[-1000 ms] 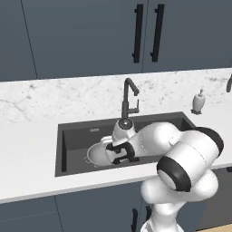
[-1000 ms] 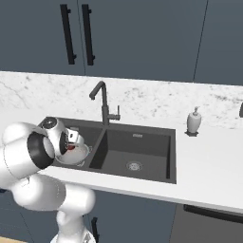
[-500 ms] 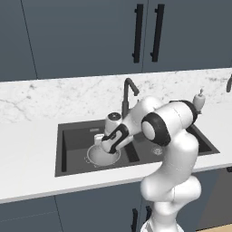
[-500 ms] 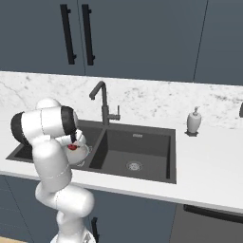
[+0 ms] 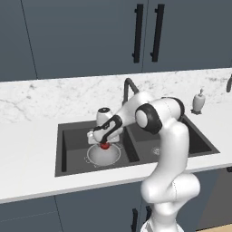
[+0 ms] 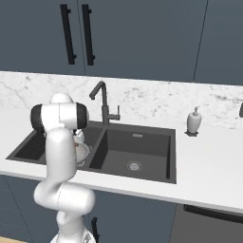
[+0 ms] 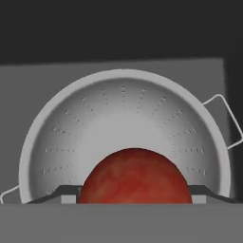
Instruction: Put the colander in the sink, put the apple in the colander, and turn on the sink faucet and pour water over the colander.
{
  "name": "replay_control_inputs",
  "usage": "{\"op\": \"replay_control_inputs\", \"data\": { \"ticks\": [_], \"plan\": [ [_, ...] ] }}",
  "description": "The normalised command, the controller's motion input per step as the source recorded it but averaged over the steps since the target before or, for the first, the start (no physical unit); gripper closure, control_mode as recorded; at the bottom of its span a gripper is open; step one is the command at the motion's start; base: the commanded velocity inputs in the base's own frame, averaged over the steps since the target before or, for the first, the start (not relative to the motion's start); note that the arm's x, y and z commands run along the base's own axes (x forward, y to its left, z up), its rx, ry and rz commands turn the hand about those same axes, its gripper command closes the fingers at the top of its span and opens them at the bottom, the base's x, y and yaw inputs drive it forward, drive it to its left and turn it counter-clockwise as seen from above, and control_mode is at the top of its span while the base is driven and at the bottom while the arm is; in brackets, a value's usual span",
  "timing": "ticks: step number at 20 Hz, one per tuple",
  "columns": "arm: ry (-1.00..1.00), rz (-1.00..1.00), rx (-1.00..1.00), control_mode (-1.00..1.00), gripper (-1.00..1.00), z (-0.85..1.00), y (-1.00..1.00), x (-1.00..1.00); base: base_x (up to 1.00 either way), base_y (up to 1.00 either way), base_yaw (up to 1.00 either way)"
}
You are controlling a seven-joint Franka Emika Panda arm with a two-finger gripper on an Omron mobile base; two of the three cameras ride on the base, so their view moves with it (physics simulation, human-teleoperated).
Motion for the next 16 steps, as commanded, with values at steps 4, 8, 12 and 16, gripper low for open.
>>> {"op": "replay_control_inputs", "data": {
  "ticks": [4,8,12,16],
  "plan": [
    [0.04,0.00,-0.01,-1.00,1.00,-0.32,0.11,0.18,0.00,0.00,0.00],
    [0.09,0.00,0.00,-1.00,1.00,-0.37,0.04,0.11,0.00,0.00,0.00],
    [0.08,0.00,0.00,-1.00,1.00,-0.35,0.01,0.00,0.00,0.00,0.00],
    [0.03,0.00,0.00,-1.00,1.00,-0.22,0.00,0.00,0.00,0.00,0.00]
  ]
}}
